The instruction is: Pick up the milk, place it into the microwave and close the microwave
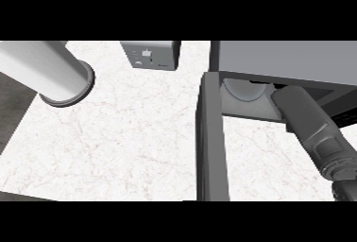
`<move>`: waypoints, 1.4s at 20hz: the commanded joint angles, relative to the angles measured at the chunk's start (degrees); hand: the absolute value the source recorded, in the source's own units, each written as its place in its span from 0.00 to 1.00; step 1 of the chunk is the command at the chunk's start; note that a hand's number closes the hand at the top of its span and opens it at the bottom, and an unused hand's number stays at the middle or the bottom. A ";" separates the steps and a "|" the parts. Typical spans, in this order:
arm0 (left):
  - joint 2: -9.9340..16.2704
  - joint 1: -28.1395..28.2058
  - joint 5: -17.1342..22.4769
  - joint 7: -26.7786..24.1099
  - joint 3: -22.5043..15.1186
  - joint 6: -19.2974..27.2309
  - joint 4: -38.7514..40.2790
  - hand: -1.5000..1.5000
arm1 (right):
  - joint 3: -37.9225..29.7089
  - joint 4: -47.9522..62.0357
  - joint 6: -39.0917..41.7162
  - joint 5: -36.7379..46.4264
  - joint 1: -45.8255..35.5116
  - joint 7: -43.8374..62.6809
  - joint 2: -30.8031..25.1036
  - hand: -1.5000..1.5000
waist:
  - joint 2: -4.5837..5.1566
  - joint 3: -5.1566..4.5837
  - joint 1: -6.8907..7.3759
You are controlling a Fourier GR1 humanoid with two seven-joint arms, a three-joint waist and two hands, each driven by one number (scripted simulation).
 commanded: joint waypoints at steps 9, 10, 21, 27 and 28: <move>0.05 -1.45 -4.73 -0.40 -2.73 -1.79 1.68 0.00 | 0.63 -0.73 3.07 0.85 -1.00 -4.58 1.54 0.00 | -0.14 0.22 0.46; 0.43 -1.78 -4.38 -0.38 -2.74 -1.87 1.29 0.00 | 0.38 -0.88 4.75 0.60 -2.57 -4.32 0.74 0.00 | -0.14 0.23 0.84; -0.15 -2.71 -5.77 -0.98 -8.35 -6.74 3.63 0.00 | -4.88 -2.03 16.90 -5.32 -2.70 -10.99 4.24 0.00 | -1.22 0.10 -1.23; -1.24 -3.62 -6.22 -0.85 -10.40 -6.85 3.26 0.00 | -9.71 -2.49 26.47 -10.69 0.00 -15.97 4.59 0.00 | -1.70 0.12 -2.57; -2.84 -2.86 -6.68 -0.33 -12.39 -6.97 2.26 0.00 | -10.09 -2.40 27.74 -11.13 1.47 -17.39 4.44 0.00 | -1.87 0.11 -3.00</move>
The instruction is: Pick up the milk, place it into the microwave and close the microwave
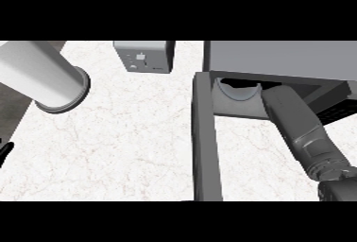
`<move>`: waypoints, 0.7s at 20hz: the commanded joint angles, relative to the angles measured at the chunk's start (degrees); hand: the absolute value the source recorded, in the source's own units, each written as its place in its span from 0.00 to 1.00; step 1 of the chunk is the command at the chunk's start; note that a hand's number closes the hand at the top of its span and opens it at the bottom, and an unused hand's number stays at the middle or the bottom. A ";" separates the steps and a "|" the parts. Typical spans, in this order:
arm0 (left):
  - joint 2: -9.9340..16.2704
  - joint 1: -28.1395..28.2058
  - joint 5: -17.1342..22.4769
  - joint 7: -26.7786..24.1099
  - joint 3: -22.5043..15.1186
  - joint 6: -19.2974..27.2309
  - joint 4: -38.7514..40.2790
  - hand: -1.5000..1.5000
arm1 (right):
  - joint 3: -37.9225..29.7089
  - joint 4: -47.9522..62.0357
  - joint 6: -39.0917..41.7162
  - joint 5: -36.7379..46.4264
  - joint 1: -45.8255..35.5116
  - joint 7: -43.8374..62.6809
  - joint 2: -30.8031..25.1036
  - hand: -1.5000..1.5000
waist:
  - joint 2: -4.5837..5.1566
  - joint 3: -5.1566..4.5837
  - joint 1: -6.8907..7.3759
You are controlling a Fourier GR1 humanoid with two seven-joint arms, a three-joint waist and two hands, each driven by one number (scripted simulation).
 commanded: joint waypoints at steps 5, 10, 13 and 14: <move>-2.62 -0.88 -3.32 2.08 -5.39 0.65 -1.98 0.00 | -4.60 -0.02 11.04 -5.37 5.11 -5.98 1.48 0.00 | -1.31 -0.20 -2.33; -3.48 1.00 -1.64 4.38 -10.56 1.34 -4.39 1.00 | -6.27 -0.08 19.76 -7.95 6.98 -6.56 2.09 0.00 | -1.95 -0.26 -3.24; -3.50 0.43 -5.08 3.60 -14.15 3.46 -4.35 1.00 | -5.98 -0.38 25.71 -8.46 9.05 -7.21 1.96 0.00 | -2.17 -0.30 -3.87; -3.51 -2.69 -5.53 4.39 -13.18 3.06 -1.27 1.00 | -5.80 -0.84 28.12 -8.56 11.70 -9.62 1.18 0.00 | -2.23 -0.31 -4.55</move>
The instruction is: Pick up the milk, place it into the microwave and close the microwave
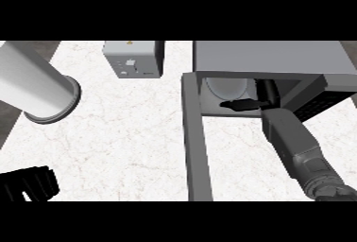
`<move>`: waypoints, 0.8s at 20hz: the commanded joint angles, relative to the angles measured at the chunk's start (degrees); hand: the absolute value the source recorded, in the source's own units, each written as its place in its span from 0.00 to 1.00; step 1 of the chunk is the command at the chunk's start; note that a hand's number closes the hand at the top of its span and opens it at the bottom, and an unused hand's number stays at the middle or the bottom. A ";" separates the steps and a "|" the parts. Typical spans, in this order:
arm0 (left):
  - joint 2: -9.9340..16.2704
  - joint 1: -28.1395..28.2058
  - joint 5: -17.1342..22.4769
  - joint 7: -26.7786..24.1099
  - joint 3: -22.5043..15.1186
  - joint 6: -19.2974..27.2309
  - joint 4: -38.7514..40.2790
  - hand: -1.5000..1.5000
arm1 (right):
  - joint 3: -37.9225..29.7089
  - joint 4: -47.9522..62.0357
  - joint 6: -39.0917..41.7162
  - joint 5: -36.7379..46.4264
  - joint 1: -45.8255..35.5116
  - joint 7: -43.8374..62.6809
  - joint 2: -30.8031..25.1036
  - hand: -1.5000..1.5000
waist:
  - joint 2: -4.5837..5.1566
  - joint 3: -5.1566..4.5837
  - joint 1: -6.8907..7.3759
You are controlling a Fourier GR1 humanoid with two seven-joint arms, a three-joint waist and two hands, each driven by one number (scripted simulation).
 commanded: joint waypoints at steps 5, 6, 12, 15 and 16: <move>0.56 -0.66 0.90 6.38 -6.05 4.71 -2.64 1.00 | 1.10 -4.80 5.12 -2.25 8.50 -2.07 4.81 0.00 | -0.95 -0.12 -1.81; -0.26 0.69 -4.29 1.41 -10.39 4.92 -0.84 1.00 | 1.42 -5.45 7.08 -2.14 11.32 -4.98 3.51 0.00 | -0.94 -0.13 -1.93; -0.27 -4.17 -9.37 3.02 -15.57 6.84 1.72 1.00 | 5.19 -13.52 9.90 -1.34 20.94 -4.45 3.07 0.00 | -1.51 -0.22 -3.76; -0.27 -4.02 -15.46 -1.41 -22.96 10.62 3.09 1.00 | 6.12 -18.83 7.69 -2.18 26.52 -4.95 6.18 0.00 | -1.35 -0.22 -3.27; -0.27 -5.28 -17.98 -4.25 -24.61 11.88 7.71 1.00 | 4.73 -19.94 9.57 -3.73 26.84 -3.33 4.02 0.00 | -1.42 -0.26 -4.04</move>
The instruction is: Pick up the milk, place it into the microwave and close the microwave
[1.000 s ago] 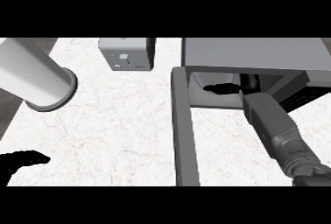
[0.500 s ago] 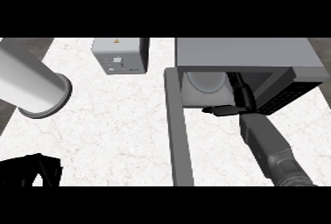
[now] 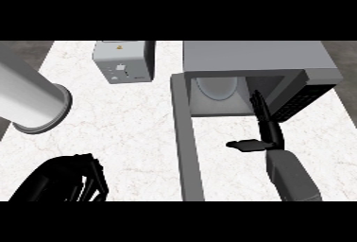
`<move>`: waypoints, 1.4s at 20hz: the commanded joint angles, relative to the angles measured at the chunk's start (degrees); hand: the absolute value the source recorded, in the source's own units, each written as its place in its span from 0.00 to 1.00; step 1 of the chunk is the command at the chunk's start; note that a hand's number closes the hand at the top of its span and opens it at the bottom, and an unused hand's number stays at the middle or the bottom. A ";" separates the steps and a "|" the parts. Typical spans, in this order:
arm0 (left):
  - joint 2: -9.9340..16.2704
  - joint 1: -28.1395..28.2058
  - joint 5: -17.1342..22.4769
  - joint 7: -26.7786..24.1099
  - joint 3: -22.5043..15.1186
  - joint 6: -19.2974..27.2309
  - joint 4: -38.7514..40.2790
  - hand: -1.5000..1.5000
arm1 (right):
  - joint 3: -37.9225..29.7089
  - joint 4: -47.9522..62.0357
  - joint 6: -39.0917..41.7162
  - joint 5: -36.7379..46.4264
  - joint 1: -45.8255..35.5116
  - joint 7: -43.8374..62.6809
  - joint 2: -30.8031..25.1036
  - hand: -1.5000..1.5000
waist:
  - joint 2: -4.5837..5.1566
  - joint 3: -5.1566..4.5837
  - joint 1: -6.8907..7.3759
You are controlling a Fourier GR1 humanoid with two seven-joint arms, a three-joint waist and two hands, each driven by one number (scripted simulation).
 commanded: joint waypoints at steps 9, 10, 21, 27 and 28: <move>-0.03 -14.31 -13.80 -7.54 -14.94 9.52 19.69 1.00 | 3.56 -25.82 10.55 -3.69 22.04 4.93 -4.90 0.00 | 0.29 -0.06 -1.00; -0.03 -15.97 -14.65 -8.64 -16.95 10.24 22.23 1.00 | 4.33 -28.55 9.21 -3.91 24.24 5.61 -2.35 0.00 | 0.31 -0.05 -0.83; -0.02 -23.09 -21.46 -24.12 -31.59 28.38 50.61 1.00 | 6.64 -55.49 16.80 -8.68 39.06 11.35 -5.35 0.00 | 0.65 -0.13 -1.72; -0.02 -30.54 -11.57 -34.73 -36.16 39.59 62.20 1.00 | 7.37 -67.31 21.23 -15.70 42.18 18.25 -6.06 0.00 | 0.96 -0.20 -2.25; -0.02 -32.28 -7.80 -33.69 -40.17 44.06 62.31 1.00 | 6.08 -64.90 23.02 -16.87 41.82 16.16 -7.74 0.00 | 1.02 -0.12 -2.27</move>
